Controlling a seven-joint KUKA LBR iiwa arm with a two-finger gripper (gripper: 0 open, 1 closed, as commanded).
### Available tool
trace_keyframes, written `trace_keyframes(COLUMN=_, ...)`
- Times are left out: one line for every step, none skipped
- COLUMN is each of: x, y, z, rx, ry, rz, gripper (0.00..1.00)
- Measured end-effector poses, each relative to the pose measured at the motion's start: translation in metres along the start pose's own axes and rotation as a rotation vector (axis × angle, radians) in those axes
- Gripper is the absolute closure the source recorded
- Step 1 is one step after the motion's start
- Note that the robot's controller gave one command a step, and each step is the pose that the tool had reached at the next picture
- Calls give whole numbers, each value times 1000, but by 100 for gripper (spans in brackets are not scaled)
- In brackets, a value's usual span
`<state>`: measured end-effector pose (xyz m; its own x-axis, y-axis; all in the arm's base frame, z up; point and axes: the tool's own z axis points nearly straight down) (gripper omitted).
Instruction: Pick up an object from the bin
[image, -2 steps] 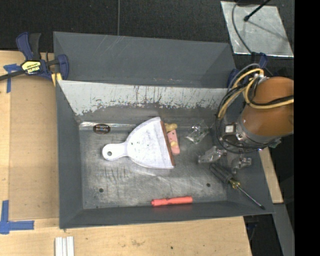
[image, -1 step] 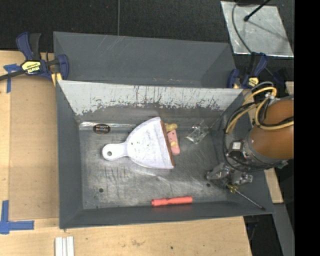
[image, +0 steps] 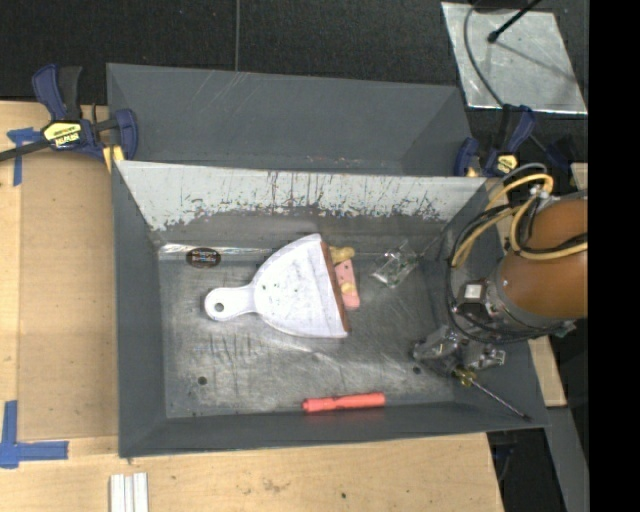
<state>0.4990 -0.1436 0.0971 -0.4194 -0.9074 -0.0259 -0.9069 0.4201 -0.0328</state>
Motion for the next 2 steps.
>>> trace_keyframes(x=-5, y=11, z=-45, rx=-37, ry=24, rz=5, gripper=100)
trace_keyframes(x=-3, y=8, z=-166, rx=-36, ry=20, rz=-230, gripper=100)
